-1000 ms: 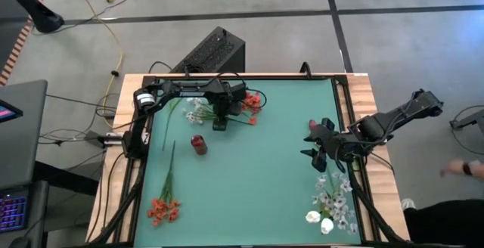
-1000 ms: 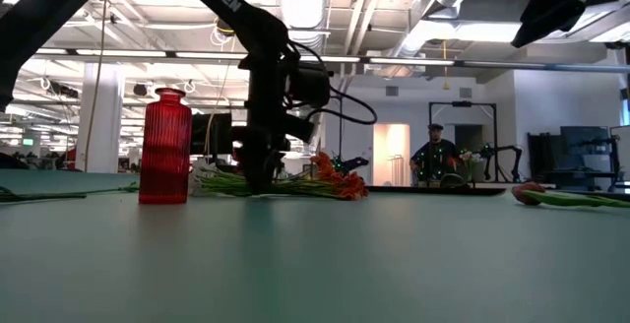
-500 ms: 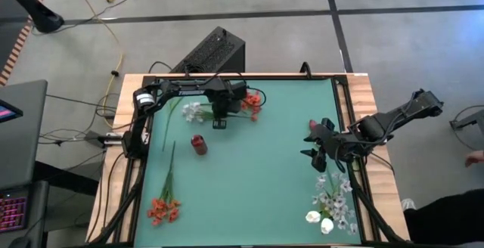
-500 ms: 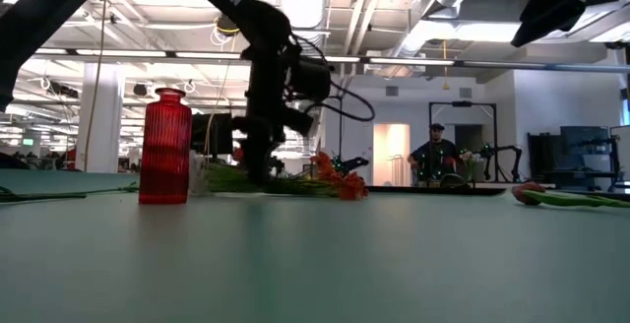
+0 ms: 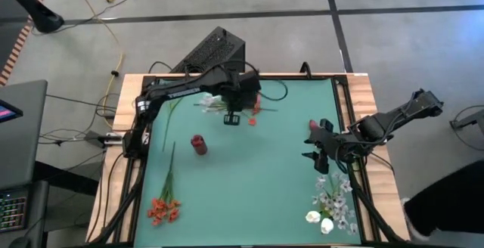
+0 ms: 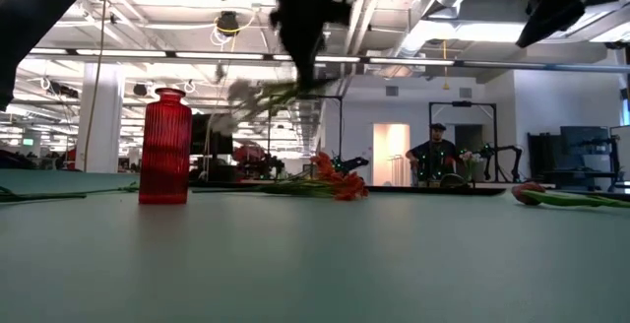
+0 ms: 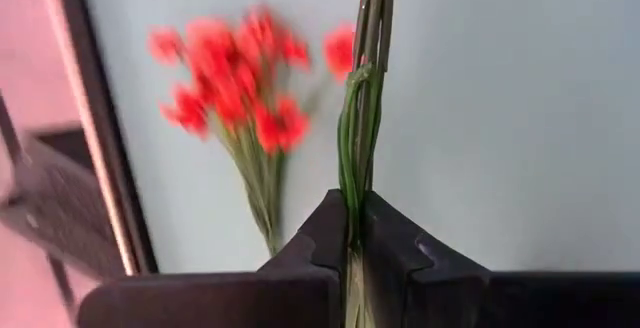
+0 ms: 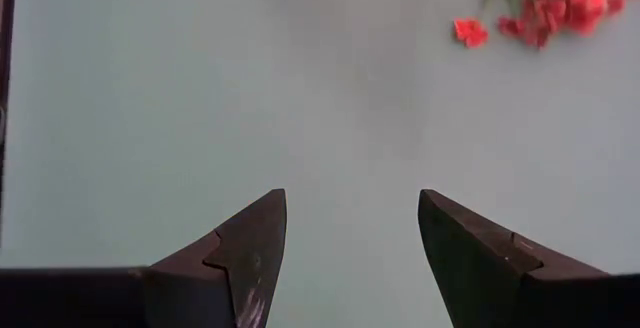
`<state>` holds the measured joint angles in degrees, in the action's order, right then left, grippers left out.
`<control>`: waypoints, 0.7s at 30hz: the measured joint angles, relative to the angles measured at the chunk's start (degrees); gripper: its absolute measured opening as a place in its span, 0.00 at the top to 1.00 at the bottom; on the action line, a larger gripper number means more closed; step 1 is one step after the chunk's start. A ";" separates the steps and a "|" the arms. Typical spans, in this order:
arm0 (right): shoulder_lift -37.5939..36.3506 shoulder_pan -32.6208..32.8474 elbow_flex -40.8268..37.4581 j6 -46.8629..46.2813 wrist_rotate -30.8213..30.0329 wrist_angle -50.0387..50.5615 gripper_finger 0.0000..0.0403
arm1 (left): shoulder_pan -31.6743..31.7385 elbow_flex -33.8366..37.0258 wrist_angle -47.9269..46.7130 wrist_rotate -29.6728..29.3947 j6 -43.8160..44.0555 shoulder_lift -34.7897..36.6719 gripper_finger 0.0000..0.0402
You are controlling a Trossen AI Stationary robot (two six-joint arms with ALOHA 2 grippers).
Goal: Sort flowers into vase by color
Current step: Put the white flowers into the yellow vase
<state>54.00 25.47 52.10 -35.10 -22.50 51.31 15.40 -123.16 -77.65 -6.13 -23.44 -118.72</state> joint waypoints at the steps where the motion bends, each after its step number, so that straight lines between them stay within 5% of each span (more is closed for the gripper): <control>1: 0.00 0.00 0.00 1.94 0.00 -0.15 0.37 | -0.36 -2.56 0.21 0.65 0.56 0.00 0.99; 7: 0.00 -0.89 0.00 21.32 -4.37 -3.86 0.37 | -0.82 -11.97 7.80 6.02 12.27 0.27 0.99; 13: 0.15 -2.36 0.00 52.69 -13.20 -10.25 0.37 | 0.80 -11.10 10.49 13.27 29.38 0.57 0.99; 21: 4.05 -7.72 0.04 86.71 -14.57 -23.78 0.37 | 1.49 -4.22 17.34 25.29 41.58 0.48 0.99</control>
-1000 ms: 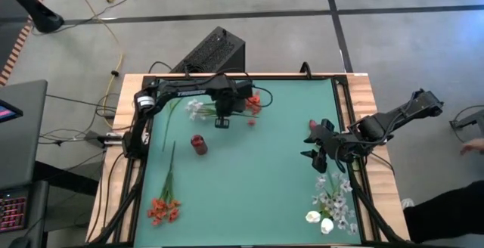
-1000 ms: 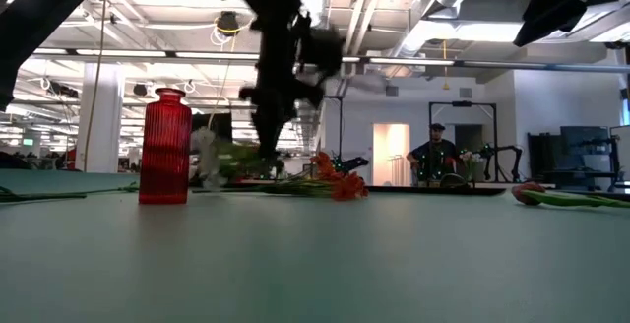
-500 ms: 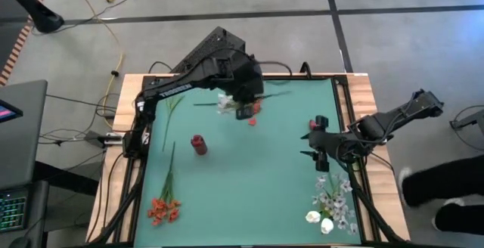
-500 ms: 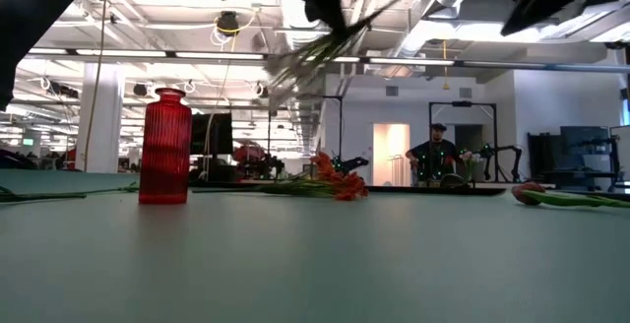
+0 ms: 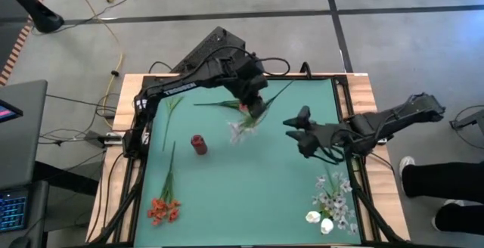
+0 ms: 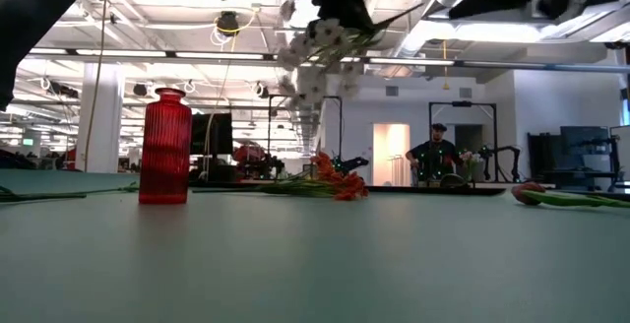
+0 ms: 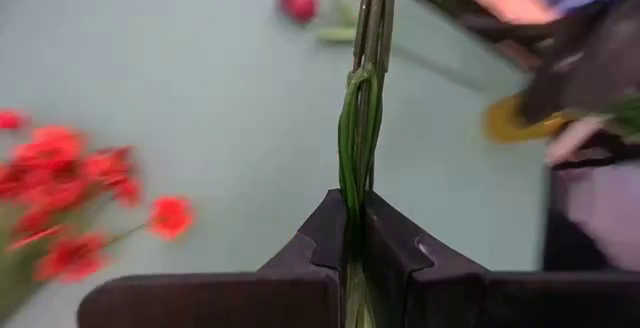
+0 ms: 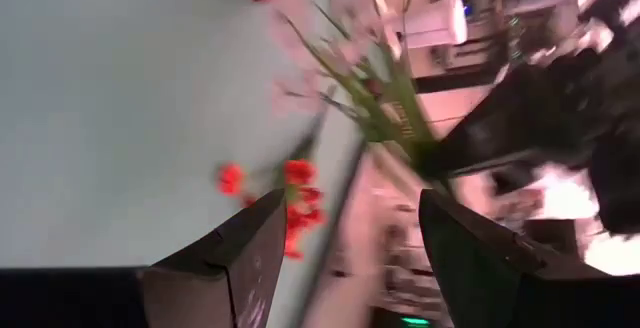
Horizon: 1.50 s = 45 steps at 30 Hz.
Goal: Sort flowers into vase by color
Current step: Put the white flowers into the yellow vase
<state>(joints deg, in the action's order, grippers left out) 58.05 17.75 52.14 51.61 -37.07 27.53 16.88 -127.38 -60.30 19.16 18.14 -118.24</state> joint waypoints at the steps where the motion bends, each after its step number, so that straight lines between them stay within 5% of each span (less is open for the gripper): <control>1: 0.99 -0.60 0.00 3.61 -0.57 -1.82 0.37 | 0.00 0.89 0.78 1.93 1.24 0.00 0.99; 10: 11.27 -2.66 -0.03 24.43 -15.53 -10.15 0.37 | -0.02 5.75 4.55 7.08 7.24 -0.04 0.99; 17: 18.91 -4.85 -0.04 29.78 -22.81 -16.62 0.39 | -0.30 5.78 3.17 8.09 7.42 -0.09 0.99; 31: 21.83 -3.75 -0.02 29.93 -24.56 -18.16 0.59 | -0.72 5.78 -6.66 8.04 -1.42 -0.09 0.99; 45: 21.79 -1.35 -0.02 29.47 -24.21 -20.07 0.60 | -0.81 5.78 -7.76 4.14 -9.82 -0.09 0.99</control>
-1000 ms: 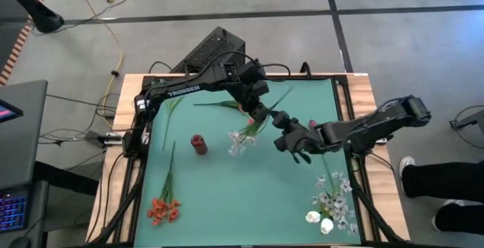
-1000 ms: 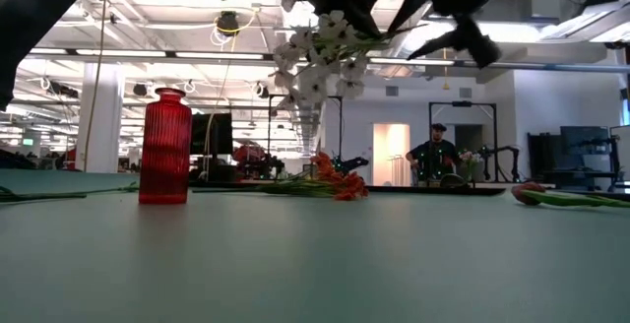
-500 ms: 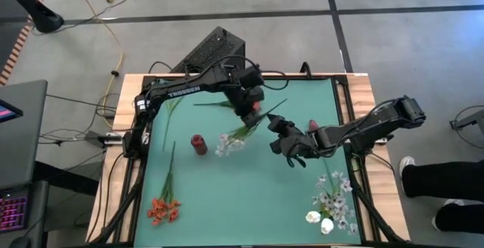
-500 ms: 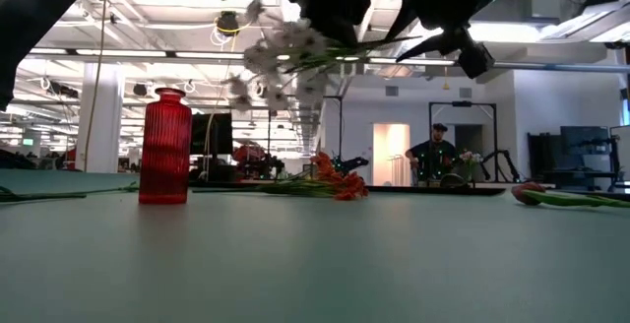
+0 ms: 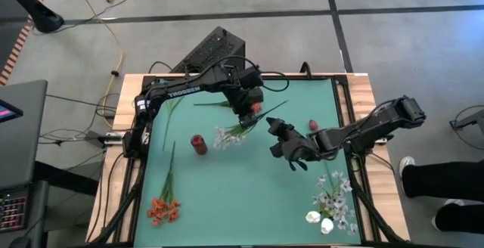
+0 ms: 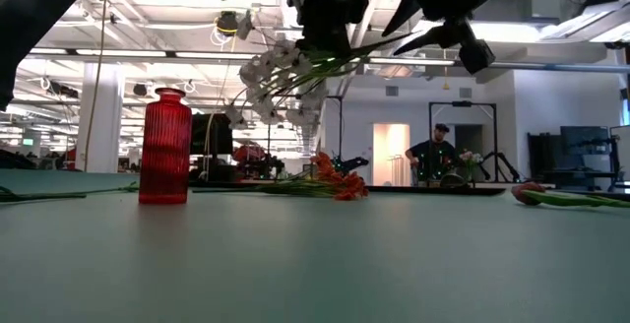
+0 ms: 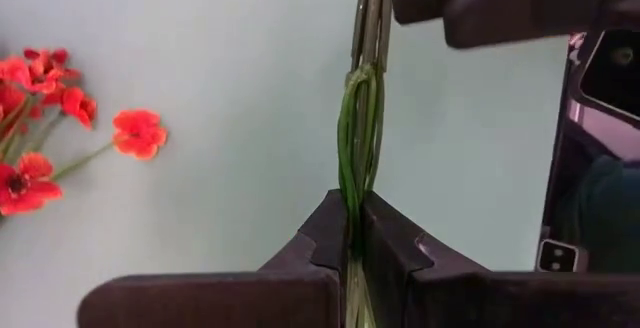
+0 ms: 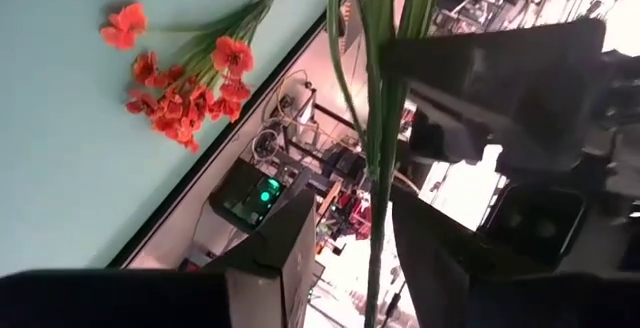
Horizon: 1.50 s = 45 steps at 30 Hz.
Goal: Sort flowers into vase by color
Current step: Put the white flowers into the yellow vase
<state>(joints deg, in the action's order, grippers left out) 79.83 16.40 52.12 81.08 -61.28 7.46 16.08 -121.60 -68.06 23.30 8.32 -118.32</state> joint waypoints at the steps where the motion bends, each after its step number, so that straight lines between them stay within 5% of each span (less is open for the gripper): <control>1: 0.00 0.15 0.00 0.00 0.10 -0.01 0.60 | -0.03 0.00 0.02 0.03 -0.79 0.00 0.99; 27: 0.07 0.38 -0.01 -6.11 5.64 0.70 0.61 | -3.20 -0.02 1.62 -0.09 -19.81 -3.85 0.99; 39: 0.09 0.59 -0.02 -10.72 6.07 3.64 0.92 | -3.50 -0.01 4.01 -0.70 -23.43 -3.85 0.99; 45: 0.02 0.81 0.00 -18.24 9.07 8.81 0.93 | -3.58 0.00 6.72 -1.00 -22.53 -3.89 0.88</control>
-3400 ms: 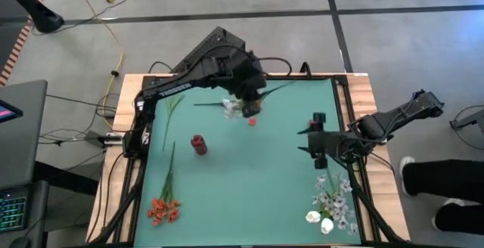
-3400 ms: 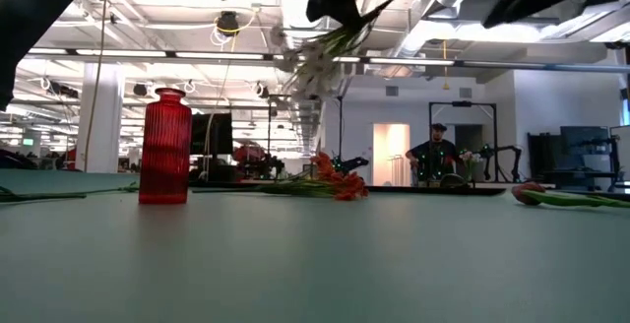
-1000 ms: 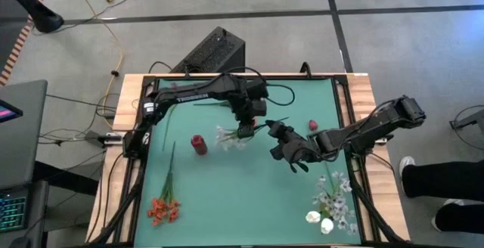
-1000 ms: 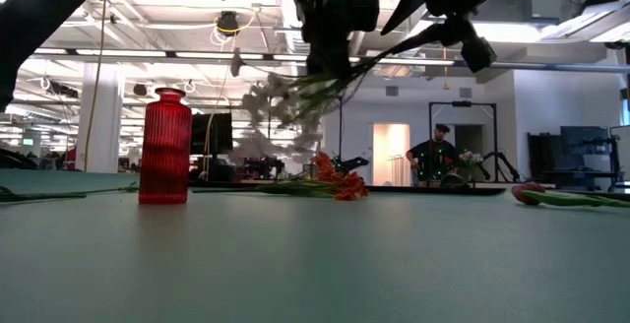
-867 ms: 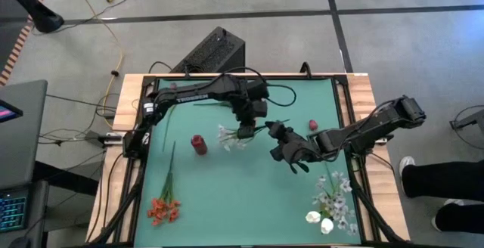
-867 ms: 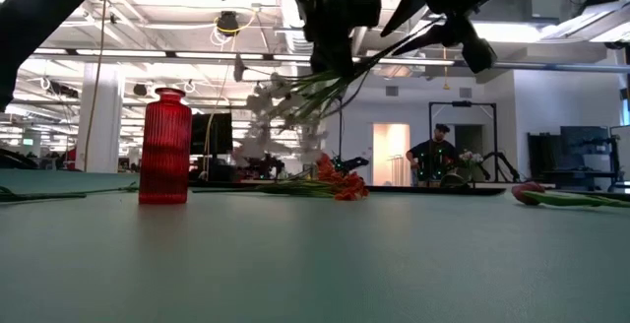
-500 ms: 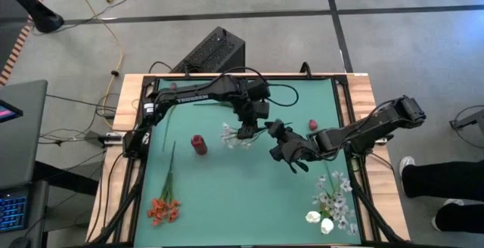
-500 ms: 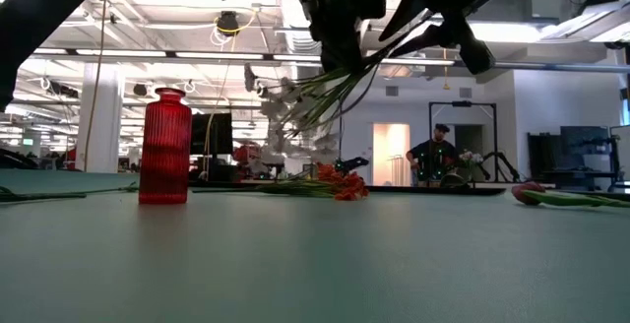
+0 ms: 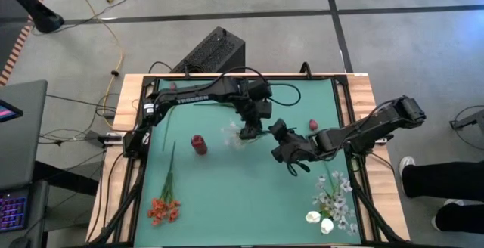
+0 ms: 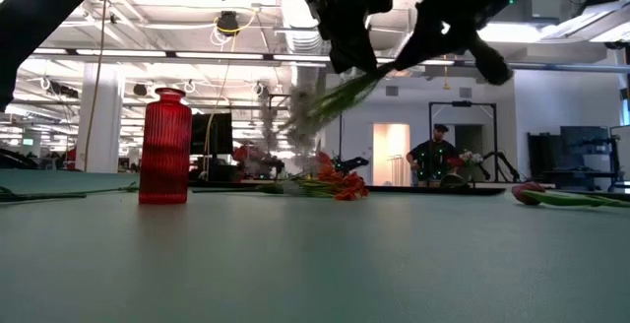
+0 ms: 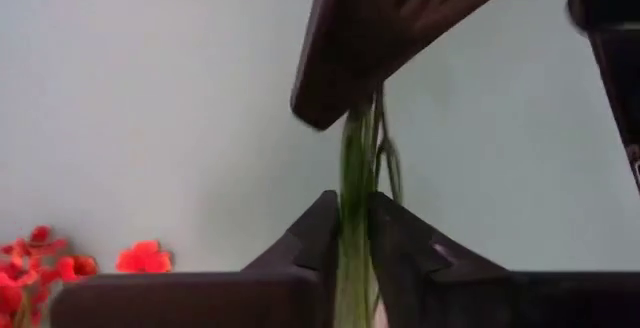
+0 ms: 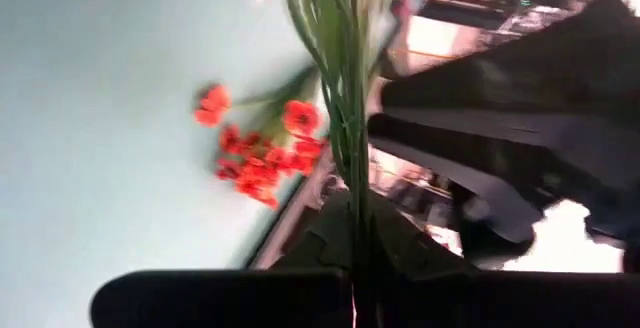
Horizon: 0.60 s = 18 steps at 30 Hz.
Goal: Sort flowers into vase by color
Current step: Put the white flowers into the yellow vase
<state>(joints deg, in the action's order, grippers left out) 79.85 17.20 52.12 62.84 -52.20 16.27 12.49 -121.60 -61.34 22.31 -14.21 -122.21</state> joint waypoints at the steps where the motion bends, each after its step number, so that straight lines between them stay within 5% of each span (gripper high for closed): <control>1: -0.03 -0.01 0.00 -1.18 0.51 1.03 0.93 | 0.03 -0.03 0.04 -0.14 -0.15 0.00 0.85; 10: -10.19 0.49 -0.02 -15.68 10.66 13.41 0.93 | 0.96 -6.67 -3.62 -2.15 -3.12 0.48 0.56; 18: -27.61 0.49 -0.02 -35.53 25.26 22.97 0.93 | 1.53 -12.16 -1.20 -1.14 -7.24 2.15 0.50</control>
<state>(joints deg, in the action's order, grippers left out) 52.25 17.69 52.10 27.31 -26.95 39.24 14.02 -133.76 -62.55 21.16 -21.45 -120.07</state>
